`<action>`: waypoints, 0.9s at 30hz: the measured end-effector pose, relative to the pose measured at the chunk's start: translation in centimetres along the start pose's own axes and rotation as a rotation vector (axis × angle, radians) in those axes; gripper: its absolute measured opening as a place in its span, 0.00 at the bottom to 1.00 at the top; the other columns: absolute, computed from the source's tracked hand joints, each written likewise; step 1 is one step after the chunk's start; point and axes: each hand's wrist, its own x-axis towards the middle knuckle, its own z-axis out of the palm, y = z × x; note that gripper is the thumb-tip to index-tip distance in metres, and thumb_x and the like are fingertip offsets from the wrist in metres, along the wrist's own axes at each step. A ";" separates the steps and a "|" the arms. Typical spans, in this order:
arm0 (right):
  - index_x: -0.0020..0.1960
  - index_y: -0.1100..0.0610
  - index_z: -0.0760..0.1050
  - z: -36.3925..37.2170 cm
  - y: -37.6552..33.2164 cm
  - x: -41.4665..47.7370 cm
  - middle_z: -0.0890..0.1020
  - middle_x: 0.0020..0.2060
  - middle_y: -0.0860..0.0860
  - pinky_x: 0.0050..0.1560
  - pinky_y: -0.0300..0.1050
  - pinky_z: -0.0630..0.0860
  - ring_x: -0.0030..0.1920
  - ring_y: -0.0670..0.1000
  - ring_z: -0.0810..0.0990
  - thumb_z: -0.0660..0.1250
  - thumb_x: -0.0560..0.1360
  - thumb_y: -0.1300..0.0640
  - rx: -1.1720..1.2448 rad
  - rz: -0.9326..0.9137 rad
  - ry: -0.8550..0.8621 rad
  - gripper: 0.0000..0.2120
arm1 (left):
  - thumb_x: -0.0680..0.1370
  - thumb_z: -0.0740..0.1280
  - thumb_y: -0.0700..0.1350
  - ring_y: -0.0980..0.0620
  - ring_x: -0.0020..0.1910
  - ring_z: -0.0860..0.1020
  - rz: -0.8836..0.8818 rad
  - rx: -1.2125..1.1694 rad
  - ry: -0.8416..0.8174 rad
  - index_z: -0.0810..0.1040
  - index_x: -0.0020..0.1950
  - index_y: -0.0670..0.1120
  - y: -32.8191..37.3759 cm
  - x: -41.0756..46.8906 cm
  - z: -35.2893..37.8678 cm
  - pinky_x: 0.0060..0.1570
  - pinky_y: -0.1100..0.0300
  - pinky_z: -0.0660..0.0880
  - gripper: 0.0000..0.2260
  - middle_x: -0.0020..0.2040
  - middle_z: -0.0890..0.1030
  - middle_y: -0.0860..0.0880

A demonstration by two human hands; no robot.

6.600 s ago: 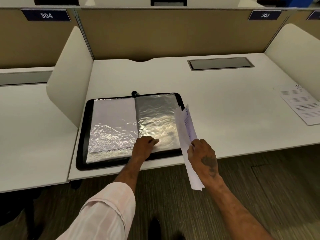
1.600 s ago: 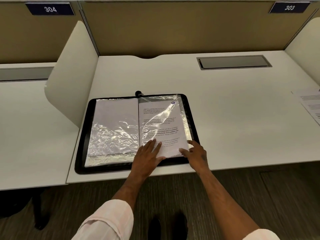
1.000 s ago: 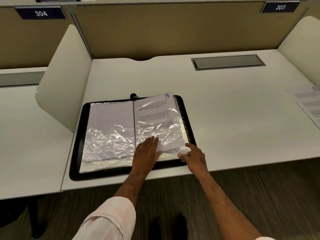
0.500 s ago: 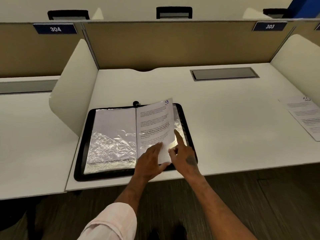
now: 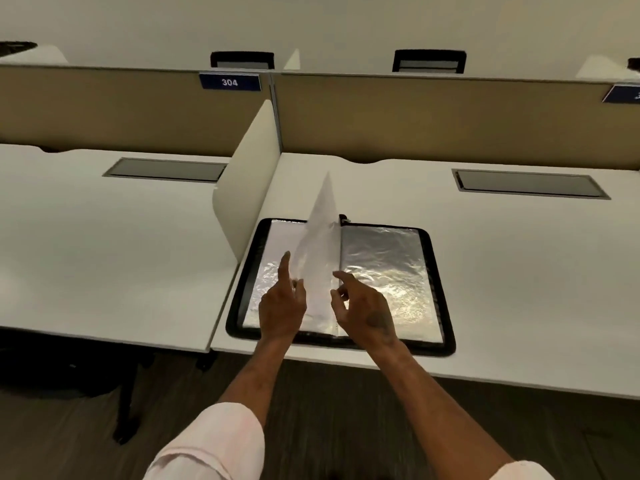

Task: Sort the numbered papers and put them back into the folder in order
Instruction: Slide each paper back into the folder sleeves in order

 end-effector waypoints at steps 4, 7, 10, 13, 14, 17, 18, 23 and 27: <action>0.74 0.53 0.65 3.3 1.6 -0.6 0.71 0.71 0.54 0.69 0.50 0.66 0.70 0.55 0.69 0.52 0.79 0.37 -0.154 0.123 -0.341 0.30 | 0.80 0.64 0.43 0.52 0.31 0.76 0.010 0.256 -0.120 0.61 0.78 0.56 -5.1 0.4 -1.5 0.29 0.54 0.78 0.28 0.42 0.79 0.49; 0.79 0.51 0.54 5.1 2.9 -1.5 0.56 0.77 0.57 0.74 0.55 0.59 0.77 0.57 0.55 0.42 0.73 0.27 -0.260 0.177 -0.539 0.42 | 0.83 0.58 0.42 0.46 0.50 0.81 -0.029 0.347 -0.278 0.74 0.70 0.49 -7.8 0.1 -2.1 0.48 0.52 0.78 0.17 0.60 0.80 0.47; 0.80 0.49 0.43 6.2 4.0 -2.4 0.43 0.79 0.56 0.75 0.58 0.51 0.78 0.58 0.43 0.53 0.78 0.34 -0.382 0.204 -0.747 0.38 | 0.83 0.57 0.43 0.46 0.59 0.78 -0.151 0.317 -0.399 0.75 0.67 0.46 -9.3 -0.2 -2.3 0.57 0.53 0.74 0.14 0.65 0.76 0.47; 0.79 0.49 0.41 6.6 4.9 -3.6 0.39 0.78 0.56 0.74 0.62 0.47 0.78 0.59 0.40 0.54 0.78 0.34 -0.422 0.229 -0.836 0.39 | 0.81 0.59 0.49 0.47 0.62 0.75 -0.175 0.355 -0.551 0.72 0.67 0.46 -10.2 -0.3 -1.8 0.59 0.50 0.74 0.15 0.66 0.74 0.47; 0.79 0.49 0.41 6.7 5.2 -3.9 0.38 0.78 0.56 0.74 0.63 0.47 0.78 0.60 0.39 0.54 0.78 0.34 -0.424 0.236 -0.856 0.39 | 0.81 0.60 0.52 0.47 0.65 0.73 -0.178 0.378 -0.596 0.70 0.70 0.46 -10.3 -0.3 -1.5 0.61 0.50 0.73 0.18 0.68 0.71 0.47; 0.79 0.49 0.41 6.3 5.7 -3.9 0.37 0.78 0.54 0.74 0.63 0.46 0.78 0.59 0.39 0.56 0.77 0.35 -0.419 0.255 -0.879 0.40 | 0.81 0.59 0.58 0.45 0.72 0.65 -0.176 0.454 -0.667 0.68 0.72 0.46 -10.3 -0.1 -1.0 0.65 0.48 0.70 0.23 0.75 0.63 0.46; 0.79 0.50 0.42 6.1 5.7 -3.6 0.38 0.78 0.54 0.74 0.62 0.46 0.78 0.58 0.40 0.56 0.78 0.35 -0.417 0.260 -0.871 0.39 | 0.81 0.59 0.59 0.45 0.73 0.63 -0.172 0.472 -0.673 0.69 0.71 0.47 -10.4 0.0 -0.9 0.65 0.47 0.70 0.23 0.76 0.61 0.46; 0.73 0.53 0.67 4.4 6.2 -1.3 0.63 0.73 0.59 0.59 0.65 0.72 0.68 0.62 0.72 0.44 0.72 0.30 -0.421 0.330 -0.703 0.40 | 0.80 0.55 0.64 0.43 0.78 0.53 -0.083 0.546 -0.611 0.66 0.75 0.48 -9.4 2.0 -0.4 0.71 0.47 0.63 0.29 0.80 0.52 0.43; 0.79 0.53 0.50 0.8 7.1 0.7 0.50 0.78 0.59 0.70 0.65 0.60 0.77 0.61 0.55 0.21 0.62 0.24 -0.476 0.274 -0.577 0.56 | 0.80 0.54 0.65 0.43 0.79 0.46 0.054 0.562 -0.547 0.56 0.80 0.48 -6.4 4.3 0.5 0.76 0.45 0.53 0.33 0.81 0.45 0.42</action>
